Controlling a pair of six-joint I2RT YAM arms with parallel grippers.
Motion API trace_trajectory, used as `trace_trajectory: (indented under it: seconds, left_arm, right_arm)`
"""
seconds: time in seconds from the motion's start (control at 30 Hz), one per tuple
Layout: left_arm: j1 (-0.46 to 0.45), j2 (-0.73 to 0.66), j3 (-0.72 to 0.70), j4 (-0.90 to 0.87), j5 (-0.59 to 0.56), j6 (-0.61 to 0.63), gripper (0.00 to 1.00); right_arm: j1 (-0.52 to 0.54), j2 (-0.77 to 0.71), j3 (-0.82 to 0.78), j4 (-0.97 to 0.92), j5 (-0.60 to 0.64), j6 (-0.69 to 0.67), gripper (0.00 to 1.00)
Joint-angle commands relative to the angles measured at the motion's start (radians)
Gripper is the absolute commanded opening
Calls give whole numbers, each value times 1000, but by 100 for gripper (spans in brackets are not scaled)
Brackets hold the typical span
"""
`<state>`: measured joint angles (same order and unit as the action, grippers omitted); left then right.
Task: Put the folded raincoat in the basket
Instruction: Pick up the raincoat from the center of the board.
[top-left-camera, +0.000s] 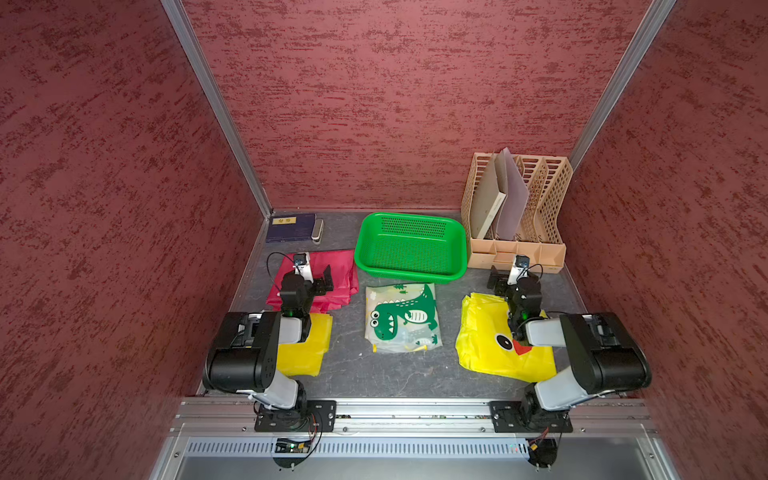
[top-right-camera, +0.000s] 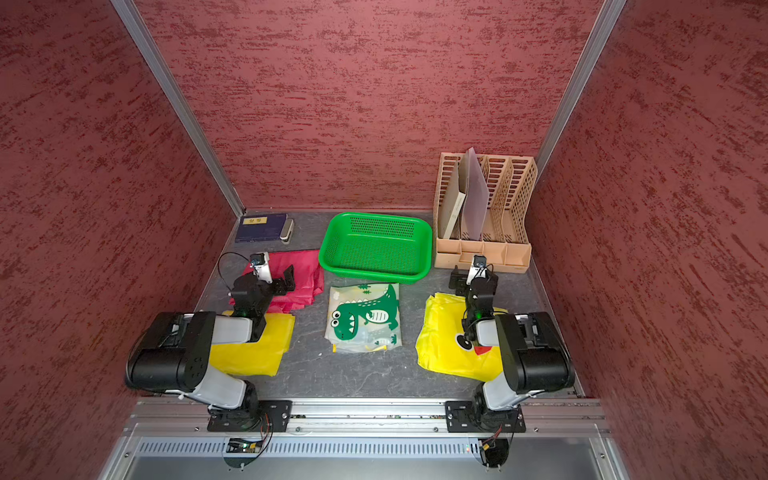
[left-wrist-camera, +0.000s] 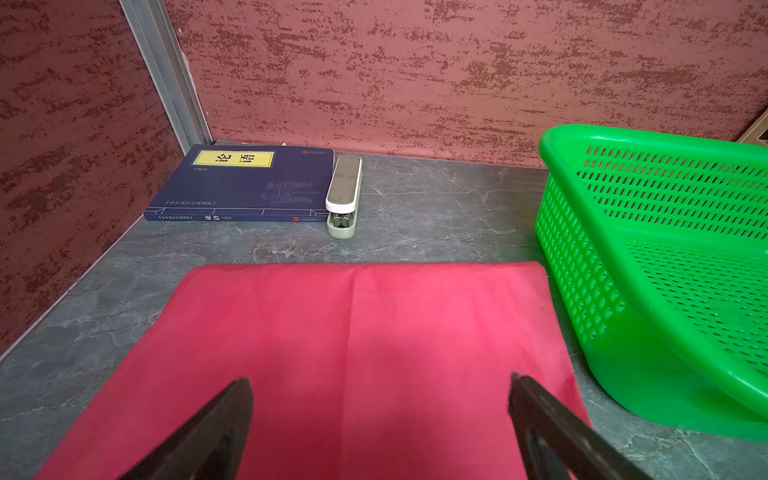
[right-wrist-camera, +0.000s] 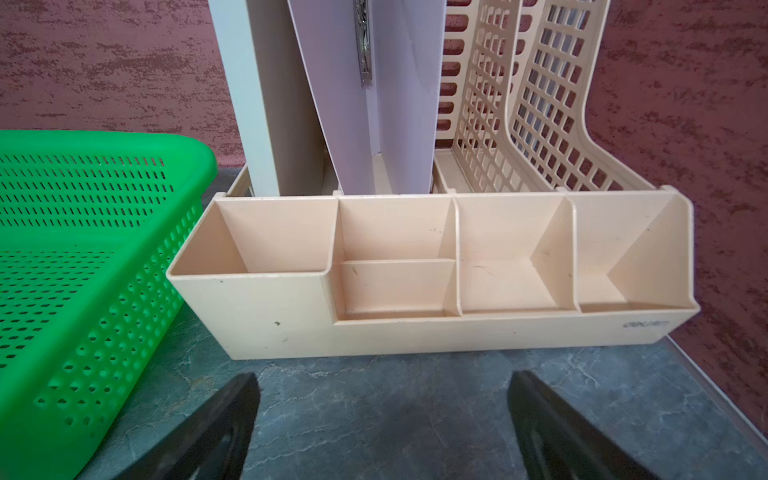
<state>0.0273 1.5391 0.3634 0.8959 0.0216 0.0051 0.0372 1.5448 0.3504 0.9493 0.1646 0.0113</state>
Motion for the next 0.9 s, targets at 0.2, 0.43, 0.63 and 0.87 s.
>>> trace_trajectory:
  seconds: [0.2, 0.43, 0.63, 0.87]
  left_arm:
    - [6, -5, 15, -2, 6, -4, 100]
    - [5, -5, 16, -3, 7, -3, 100]
    - [5, -6, 16, -5, 8, -4, 100]
    - [0, -7, 13, 2, -9, -2, 100]
  right_arm:
    - [-2, 3, 18, 4, -11, 3, 98]
    - [-2, 4, 19, 5, -12, 4, 98]
    - [-4, 4, 19, 5, -12, 3, 99]
    - [-2, 3, 17, 7, -12, 4, 98]
